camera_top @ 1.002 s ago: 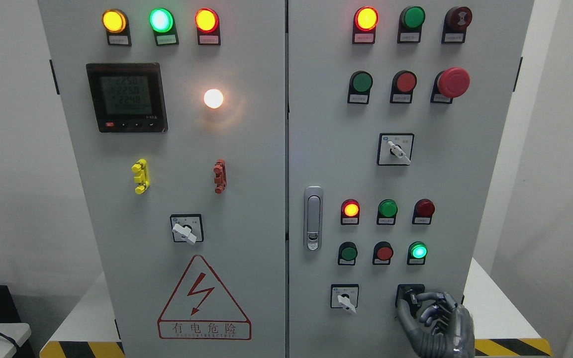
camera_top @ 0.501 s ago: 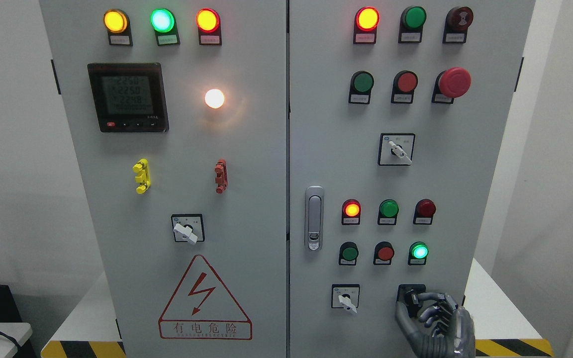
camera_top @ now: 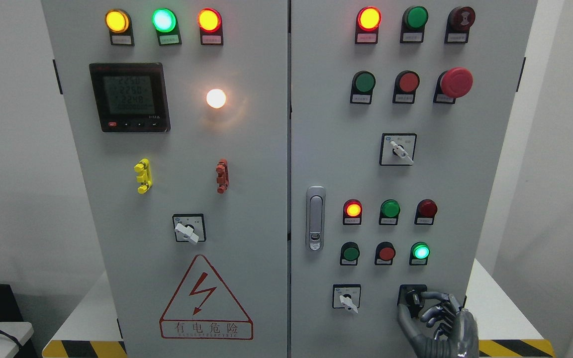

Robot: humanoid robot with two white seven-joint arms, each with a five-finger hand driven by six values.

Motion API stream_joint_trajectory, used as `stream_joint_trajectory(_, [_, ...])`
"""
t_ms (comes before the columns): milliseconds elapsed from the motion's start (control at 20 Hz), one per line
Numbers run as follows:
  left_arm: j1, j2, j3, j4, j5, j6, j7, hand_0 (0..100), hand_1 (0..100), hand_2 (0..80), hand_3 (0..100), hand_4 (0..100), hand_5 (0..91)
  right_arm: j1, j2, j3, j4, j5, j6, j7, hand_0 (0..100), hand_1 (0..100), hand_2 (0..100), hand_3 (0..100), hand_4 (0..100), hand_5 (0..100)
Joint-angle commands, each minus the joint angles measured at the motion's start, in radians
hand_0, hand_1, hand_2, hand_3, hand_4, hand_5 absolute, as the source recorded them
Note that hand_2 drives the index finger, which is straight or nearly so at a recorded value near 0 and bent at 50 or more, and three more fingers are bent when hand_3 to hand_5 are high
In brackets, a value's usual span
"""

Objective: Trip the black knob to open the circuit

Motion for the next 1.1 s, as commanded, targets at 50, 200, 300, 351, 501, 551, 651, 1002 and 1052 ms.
stream_joint_trajectory(50, [-0.008,0.0,0.0,0.0,-0.034,0.001,0.0,12,39,0.0,0,0,0.0,0.033,-0.02,-0.043,-0.025,0.0,-0.013,-0.002,12,83,41,77,80,88])
stream_joint_trajectory(200, [-0.008,0.0,0.0,0.0,-0.034,0.001,0.0,12,39,0.0,0,0,0.0,0.064,-0.033,-0.051,-0.032,-0.002,-0.059,-0.002,12,81,40,73,74,80])
stream_joint_trajectory(300, [-0.008,0.0,0.0,0.0,-0.032,0.001,0.0,12,39,0.0,0,0,0.0,0.094,-0.043,-0.052,-0.043,-0.005,-0.09,0.0,12,80,38,70,70,75])
stream_joint_trajectory(351, [-0.008,0.0,0.0,0.0,-0.032,0.001,0.0,12,39,0.0,0,0,0.0,0.111,-0.048,-0.052,-0.045,-0.006,-0.108,0.0,12,78,36,67,67,72])
stream_joint_trajectory(501, [-0.008,0.0,0.0,0.0,-0.032,0.001,0.0,12,39,0.0,0,0,0.0,0.157,-0.054,-0.052,-0.045,-0.011,-0.171,0.015,5,70,34,61,63,67])
stream_joint_trajectory(551, [-0.008,-0.001,0.0,0.0,-0.032,0.001,0.0,12,39,0.0,0,0,0.0,0.172,-0.054,-0.054,-0.045,-0.014,-0.188,0.035,3,68,34,60,63,66])
stream_joint_trajectory(651, [-0.008,-0.001,0.0,0.0,-0.032,0.001,0.0,12,39,0.0,0,0,0.0,0.202,-0.054,-0.058,-0.045,-0.017,-0.225,0.063,1,57,32,58,60,63])
stream_joint_trajectory(1002, [-0.008,0.0,0.0,0.0,-0.034,0.001,0.0,12,39,0.0,0,0,0.0,0.292,-0.056,-0.058,-0.049,-0.087,-0.37,0.205,0,25,14,35,37,37])
stream_joint_trajectory(1052, [-0.008,0.0,0.0,0.0,-0.034,0.001,0.0,12,39,0.0,0,0,0.0,0.306,-0.057,-0.058,-0.049,-0.09,-0.392,0.24,0,19,8,28,30,32])
